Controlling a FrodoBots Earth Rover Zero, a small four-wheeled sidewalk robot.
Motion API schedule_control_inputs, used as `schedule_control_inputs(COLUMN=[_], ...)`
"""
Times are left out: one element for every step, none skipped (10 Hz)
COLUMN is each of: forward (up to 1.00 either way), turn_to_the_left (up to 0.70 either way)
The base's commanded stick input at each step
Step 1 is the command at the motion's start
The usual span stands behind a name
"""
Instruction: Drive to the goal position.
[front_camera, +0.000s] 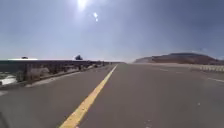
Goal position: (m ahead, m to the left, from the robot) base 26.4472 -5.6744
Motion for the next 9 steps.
schedule_control_inputs(forward=[0.85, 0.85, 0.85, 0.85, 0.85, 0.85, 0.85, 0.85, 0.85], turn_to_the_left=[0.0, 0.0, 0.0, 0.0, 0.0, 0.0, 0.0, 0.0, 0.0])
